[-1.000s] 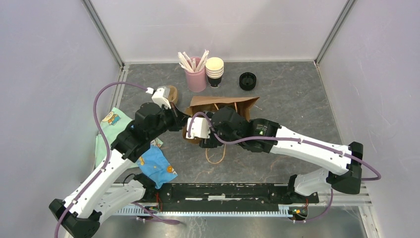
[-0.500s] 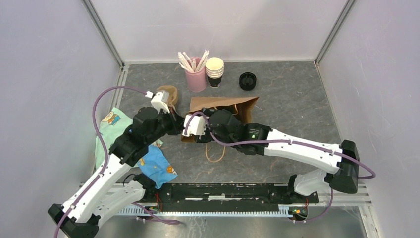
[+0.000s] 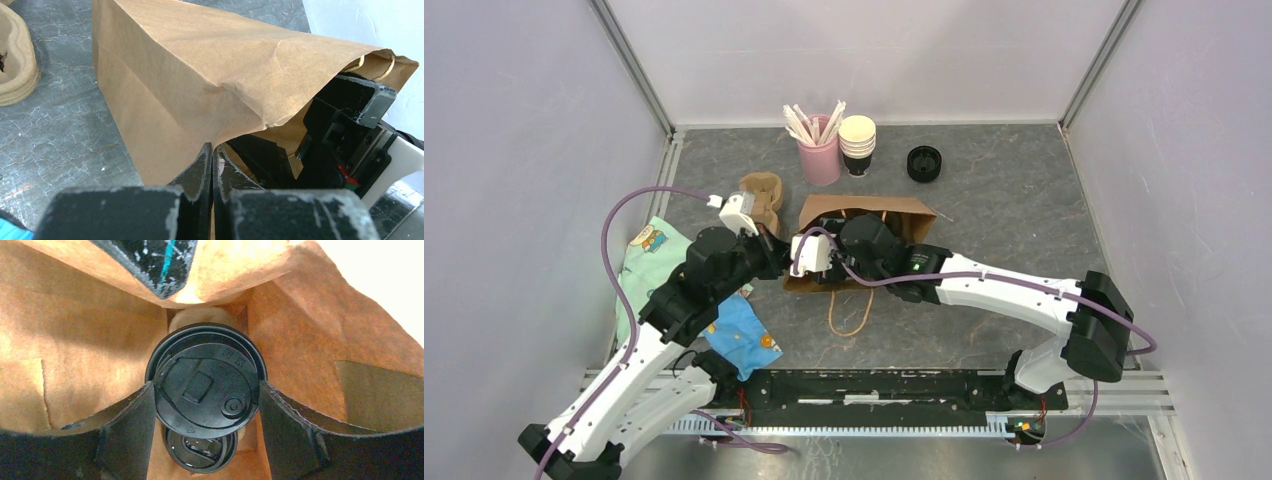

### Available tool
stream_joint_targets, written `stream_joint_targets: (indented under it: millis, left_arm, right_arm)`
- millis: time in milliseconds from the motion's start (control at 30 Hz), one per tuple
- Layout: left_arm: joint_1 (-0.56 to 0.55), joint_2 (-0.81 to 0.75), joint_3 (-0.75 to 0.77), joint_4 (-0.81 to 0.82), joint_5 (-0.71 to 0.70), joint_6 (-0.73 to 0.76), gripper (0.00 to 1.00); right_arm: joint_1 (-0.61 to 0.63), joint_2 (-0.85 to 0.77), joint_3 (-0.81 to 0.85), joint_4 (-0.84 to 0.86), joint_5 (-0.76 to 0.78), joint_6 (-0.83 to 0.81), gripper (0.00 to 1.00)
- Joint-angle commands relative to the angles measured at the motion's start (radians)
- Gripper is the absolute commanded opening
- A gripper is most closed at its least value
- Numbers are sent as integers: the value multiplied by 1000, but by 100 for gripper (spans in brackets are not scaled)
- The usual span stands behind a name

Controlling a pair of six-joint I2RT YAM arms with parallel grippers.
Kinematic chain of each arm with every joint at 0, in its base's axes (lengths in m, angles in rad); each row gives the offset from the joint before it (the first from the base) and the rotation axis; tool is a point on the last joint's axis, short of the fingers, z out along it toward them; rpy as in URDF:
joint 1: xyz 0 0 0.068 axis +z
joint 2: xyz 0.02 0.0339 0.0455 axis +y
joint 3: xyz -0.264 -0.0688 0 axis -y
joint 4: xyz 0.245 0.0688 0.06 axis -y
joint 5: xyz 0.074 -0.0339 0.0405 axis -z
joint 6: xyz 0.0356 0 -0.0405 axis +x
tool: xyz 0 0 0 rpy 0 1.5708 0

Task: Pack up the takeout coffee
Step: Place the coffee cup on the cup tray.

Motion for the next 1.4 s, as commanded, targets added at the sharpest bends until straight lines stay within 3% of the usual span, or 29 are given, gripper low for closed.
stream_joint_targets:
  millis: [0,467,667,933,1067,1367]
  left_arm:
    - [-1,-20,-10,10,-10,-45,2]
    - [0,-42,-30,7,-11,-66,2]
    - [0,-18,-9,-18,25,-49,2]
    - [-1,-69,25,-157,-29,-53,2]
    - [-1,-97,28,-189,-36,-67,2]
    - [-1,-58,50,-188,-26,-69,2]
  right_arm:
    - [-18,12,-3,145,-43,-69,0]
    - [-43,53,-167,446,-66,-31,0]
    - [-33,26,-128,288,-29,73,0]
    - [25,-125,-287,329,38,208,0]
    - [25,-107,-342,478,59,126,0]
    - [20,59,-232,636,44,-18,0]
